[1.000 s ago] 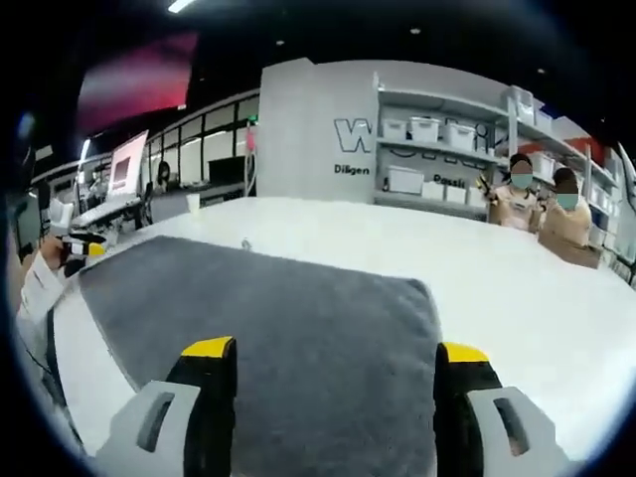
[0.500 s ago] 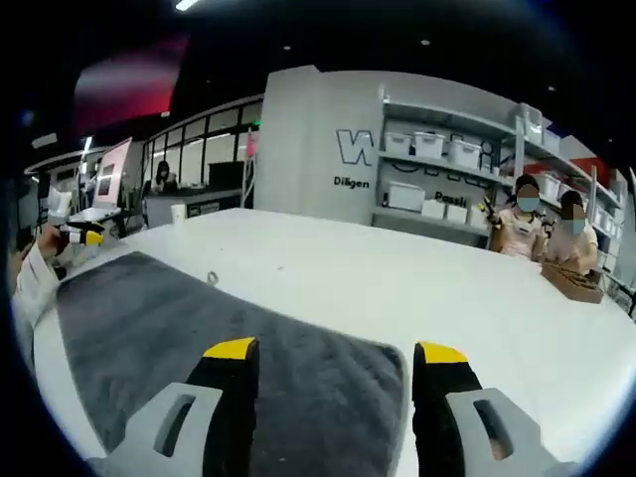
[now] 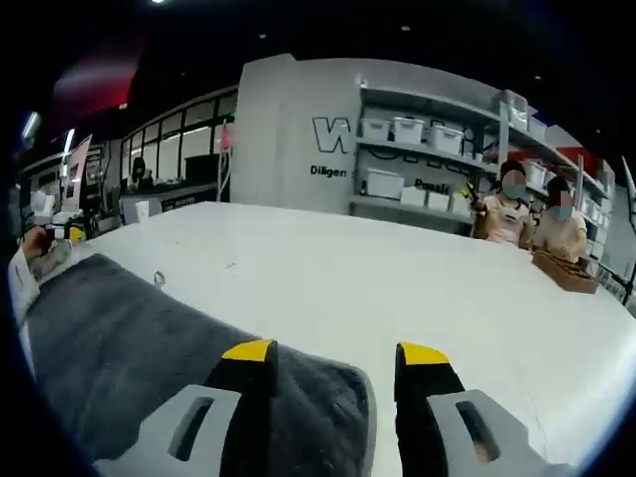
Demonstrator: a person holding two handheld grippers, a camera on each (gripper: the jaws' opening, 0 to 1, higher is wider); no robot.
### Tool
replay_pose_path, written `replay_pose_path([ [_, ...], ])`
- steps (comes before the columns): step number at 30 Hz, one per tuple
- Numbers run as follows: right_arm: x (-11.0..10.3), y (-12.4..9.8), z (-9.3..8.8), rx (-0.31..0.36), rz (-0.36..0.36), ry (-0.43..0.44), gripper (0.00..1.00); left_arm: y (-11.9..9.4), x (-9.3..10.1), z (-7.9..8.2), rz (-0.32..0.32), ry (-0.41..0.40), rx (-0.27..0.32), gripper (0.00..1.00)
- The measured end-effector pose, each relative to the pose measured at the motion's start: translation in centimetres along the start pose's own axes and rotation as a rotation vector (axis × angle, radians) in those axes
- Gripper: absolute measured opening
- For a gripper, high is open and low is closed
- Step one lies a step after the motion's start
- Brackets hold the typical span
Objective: Open the folded towel by lifting each exposed corner and separating the folded layers until the towel lies flat within the target outline without major curled edges
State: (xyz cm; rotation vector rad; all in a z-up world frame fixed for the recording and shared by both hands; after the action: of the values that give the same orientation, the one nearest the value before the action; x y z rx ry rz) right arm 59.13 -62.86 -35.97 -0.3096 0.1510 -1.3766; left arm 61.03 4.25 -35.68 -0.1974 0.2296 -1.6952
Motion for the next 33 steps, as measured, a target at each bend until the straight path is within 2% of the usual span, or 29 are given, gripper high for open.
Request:
replay_pose_path([
  [4,0.2,1.2,-0.7,-0.004,0.002,0.011,0.42,1.4,-1.3,-1.1,0.017,-0.018,-0.034,0.42],
  [9,0.9,2.3,-1.5,-0.016,-0.015,0.008,0.38,2.7,-3.4,-2.4,0.06,-0.024,-0.064,0.36],
  [15,2.0,3.4,-2.4,-0.015,-0.028,0.046,0.35,3.7,-4.0,-4.8,0.038,-0.037,-0.112,0.26],
  [18,2.4,3.9,-2.2,-0.009,-0.031,0.063,0.33,3.9,-4.4,-5.3,0.046,-0.048,-0.123,0.22],
  [22,2.5,4.4,-2.1,-0.01,-0.029,0.06,0.32,3.9,-4.4,-5.7,0.039,-0.029,-0.141,0.19],
  [27,2.6,4.7,-2.4,-0.024,-0.02,0.046,0.32,4.2,-3.8,-5.9,0.0,-0.027,-0.16,0.22],
  [31,2.9,4.9,-3.4,-0.047,-0.022,0.055,0.29,4.3,-3.4,-6.5,-0.005,0.006,-0.186,0.21],
  [33,3.2,5.0,-4.1,-0.07,-0.031,0.048,0.29,4.3,-3.3,-6.8,-0.013,-0.004,-0.184,0.19],
])
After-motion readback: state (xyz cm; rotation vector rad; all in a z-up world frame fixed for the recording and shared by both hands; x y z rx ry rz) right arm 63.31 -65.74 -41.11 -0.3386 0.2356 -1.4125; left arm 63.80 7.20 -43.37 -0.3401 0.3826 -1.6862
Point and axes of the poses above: the point that each gripper's makers call its tool centre point, and the gripper's own axes: y roughly forward along the fingers, x roughly to its right, z roughly out of its top, the point moved 1 cm from there along -y, roughly backward along the fingers, and after that the axes turned 3 degrees about x, right-handed, at the moved point
